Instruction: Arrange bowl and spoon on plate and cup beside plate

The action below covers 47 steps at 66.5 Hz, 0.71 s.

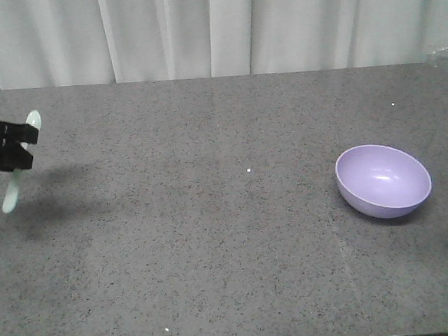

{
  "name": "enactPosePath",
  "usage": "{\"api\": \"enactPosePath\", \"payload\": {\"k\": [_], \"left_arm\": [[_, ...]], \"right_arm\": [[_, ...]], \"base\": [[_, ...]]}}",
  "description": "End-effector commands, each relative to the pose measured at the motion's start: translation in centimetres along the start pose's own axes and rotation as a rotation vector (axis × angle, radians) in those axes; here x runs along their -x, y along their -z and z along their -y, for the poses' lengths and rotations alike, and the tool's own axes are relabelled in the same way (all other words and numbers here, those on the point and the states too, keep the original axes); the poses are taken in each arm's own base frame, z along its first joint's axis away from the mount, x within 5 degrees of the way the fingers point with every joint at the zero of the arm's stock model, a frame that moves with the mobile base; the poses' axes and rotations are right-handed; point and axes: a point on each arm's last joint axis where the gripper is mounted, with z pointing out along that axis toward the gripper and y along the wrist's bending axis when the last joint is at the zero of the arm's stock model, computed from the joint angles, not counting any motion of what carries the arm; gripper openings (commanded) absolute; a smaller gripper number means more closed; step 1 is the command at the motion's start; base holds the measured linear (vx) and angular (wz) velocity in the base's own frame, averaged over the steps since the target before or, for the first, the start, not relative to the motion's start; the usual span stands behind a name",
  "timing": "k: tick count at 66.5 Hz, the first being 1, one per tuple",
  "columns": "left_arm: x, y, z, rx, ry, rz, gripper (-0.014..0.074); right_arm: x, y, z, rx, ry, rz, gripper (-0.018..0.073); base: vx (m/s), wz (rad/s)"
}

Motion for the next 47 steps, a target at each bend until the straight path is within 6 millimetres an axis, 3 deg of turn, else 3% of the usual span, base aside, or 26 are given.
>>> {"api": "enactPosePath", "payload": {"k": [1,12,22,31,47], "left_arm": [[0.9,5.1,2.5,-0.099,-0.025,0.214,-0.0008],[0.4,9.5,4.6,-0.173,-0.074,0.366,-0.0008],[-0.4,12.3,5.5,-0.166,-0.103,0.449,-0.0008],[-0.8,13.4,5.8,-0.165,-0.114,0.475,-0.0008],[-0.9,13.4,5.8,-0.165,-0.115,0.477,-0.0008]], "right_arm": [[2.9,-1.3,-0.3,-0.008,0.044,0.007,0.057],[4.4,-5.3,-0.5,-0.021,0.08,-0.141,0.057],[3.7,-9.7,0.3,-0.015,0.036,-0.281,0.057],[1.4,-13.8,1.8,0.048,-0.028,-0.431,0.057],[-1.4,-17.8,2.3,0.135,-0.016,-0.554,0.057]], "base": [[0.0,0.0],[0.0,0.0],[0.0,0.0],[0.0,0.0],[0.0,0.0]]}}
